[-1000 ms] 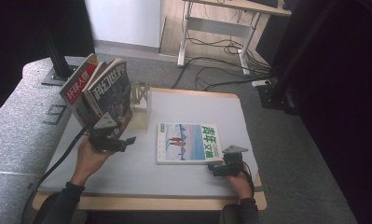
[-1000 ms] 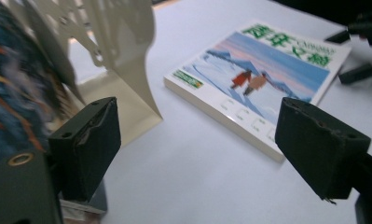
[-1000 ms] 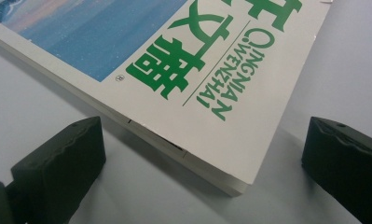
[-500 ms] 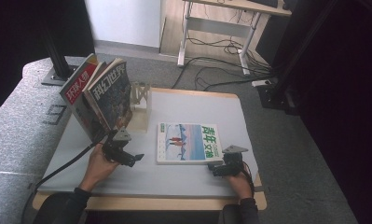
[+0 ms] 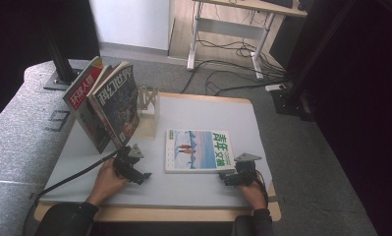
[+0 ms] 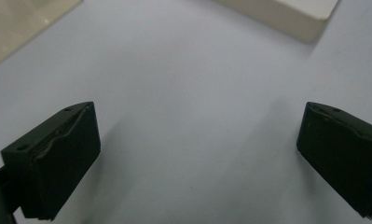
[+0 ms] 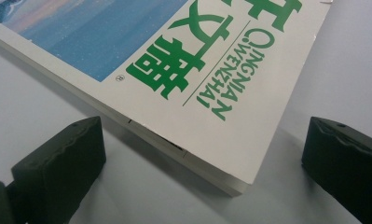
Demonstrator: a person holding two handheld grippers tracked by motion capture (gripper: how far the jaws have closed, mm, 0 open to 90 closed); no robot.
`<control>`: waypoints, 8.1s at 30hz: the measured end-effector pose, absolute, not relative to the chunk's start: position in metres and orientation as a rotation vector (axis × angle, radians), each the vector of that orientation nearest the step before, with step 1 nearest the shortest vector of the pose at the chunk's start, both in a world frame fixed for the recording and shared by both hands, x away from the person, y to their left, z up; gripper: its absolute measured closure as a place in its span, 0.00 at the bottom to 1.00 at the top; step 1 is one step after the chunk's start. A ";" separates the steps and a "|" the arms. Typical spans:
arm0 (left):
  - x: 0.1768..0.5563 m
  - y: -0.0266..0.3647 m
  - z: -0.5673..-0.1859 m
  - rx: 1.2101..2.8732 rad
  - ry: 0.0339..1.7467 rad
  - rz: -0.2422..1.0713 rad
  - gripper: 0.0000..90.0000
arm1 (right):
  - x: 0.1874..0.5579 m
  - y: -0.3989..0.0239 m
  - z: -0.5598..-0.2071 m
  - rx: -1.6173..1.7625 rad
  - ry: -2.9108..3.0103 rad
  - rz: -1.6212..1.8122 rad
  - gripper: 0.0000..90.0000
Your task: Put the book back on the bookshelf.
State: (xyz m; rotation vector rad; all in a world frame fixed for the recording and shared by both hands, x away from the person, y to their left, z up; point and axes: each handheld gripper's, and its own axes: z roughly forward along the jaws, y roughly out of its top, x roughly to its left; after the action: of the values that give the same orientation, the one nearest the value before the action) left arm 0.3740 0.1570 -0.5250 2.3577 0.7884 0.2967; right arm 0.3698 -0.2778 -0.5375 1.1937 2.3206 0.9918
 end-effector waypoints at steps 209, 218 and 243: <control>0.373 0.160 -0.529 2.317 0.794 0.292 0.00 | 0.399 -0.072 -0.516 0.691 2.670 1.152 0.03; 0.373 0.160 -0.529 2.316 0.795 0.292 0.00 | 0.393 -0.075 -0.516 0.701 2.675 1.180 0.03; 0.374 0.159 -0.529 2.317 0.798 0.290 0.00 | 0.354 -0.107 -0.512 0.659 2.671 1.175 0.07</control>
State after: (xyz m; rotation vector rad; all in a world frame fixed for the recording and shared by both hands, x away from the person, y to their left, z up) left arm 0.3736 0.1594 -0.5288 2.3171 0.7980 0.2903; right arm 0.3538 -0.1073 -0.5123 0.6590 2.6706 1.1754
